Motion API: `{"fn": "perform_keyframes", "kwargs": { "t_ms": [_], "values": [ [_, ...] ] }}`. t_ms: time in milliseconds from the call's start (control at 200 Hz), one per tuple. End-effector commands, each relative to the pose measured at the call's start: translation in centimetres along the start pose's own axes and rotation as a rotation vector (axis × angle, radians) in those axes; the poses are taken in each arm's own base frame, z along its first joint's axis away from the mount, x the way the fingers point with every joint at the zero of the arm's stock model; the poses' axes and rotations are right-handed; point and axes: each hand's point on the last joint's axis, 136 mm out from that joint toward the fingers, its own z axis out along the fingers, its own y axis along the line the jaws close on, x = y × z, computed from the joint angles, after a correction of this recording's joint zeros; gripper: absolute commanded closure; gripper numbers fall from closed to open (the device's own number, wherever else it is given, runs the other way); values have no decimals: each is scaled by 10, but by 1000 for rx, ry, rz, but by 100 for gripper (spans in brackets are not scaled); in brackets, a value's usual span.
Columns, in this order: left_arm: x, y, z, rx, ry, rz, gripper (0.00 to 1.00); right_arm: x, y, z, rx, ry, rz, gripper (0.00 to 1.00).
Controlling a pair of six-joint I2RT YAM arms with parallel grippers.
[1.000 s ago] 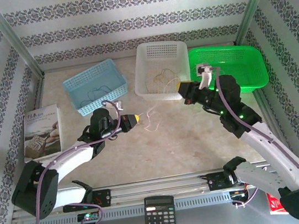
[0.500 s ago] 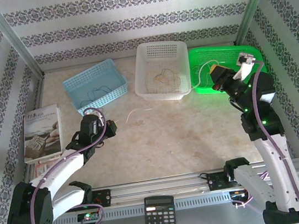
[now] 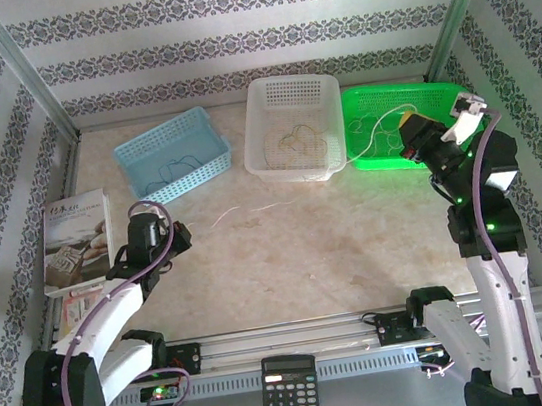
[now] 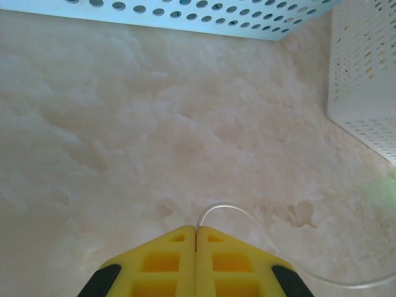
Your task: Untangle the cables
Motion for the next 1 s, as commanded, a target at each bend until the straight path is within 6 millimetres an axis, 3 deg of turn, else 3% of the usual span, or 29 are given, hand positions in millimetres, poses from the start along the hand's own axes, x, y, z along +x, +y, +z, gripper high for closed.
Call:
{"fn": "perform_keyframes", "kwargs": {
  "t_ms": [0, 330, 440, 495, 680, 834, 994],
  "values": [
    [3, -9, -3, 69, 19, 30, 100, -11, 23, -2, -94, -5, -4, 100],
    [-27, -65, -23, 293, -39, 85, 100, -18, 84, 18, -294, 51, -49, 100],
    [-37, -80, -32, 343, -56, 84, 84, -31, 107, 28, -337, 36, -73, 100],
    [-42, -84, -36, 356, -67, 81, 71, -41, 118, 35, -353, 19, -83, 100],
    [-57, -98, -48, 381, -94, 86, 36, -95, 148, 60, -359, -88, -127, 100],
    [-64, -103, -54, 381, -100, 94, 1, -140, 157, 83, -302, -188, -187, 100],
    [-68, -106, -57, 380, -103, 94, 0, -187, 141, 108, -181, -302, -224, 100]
  ]
}}
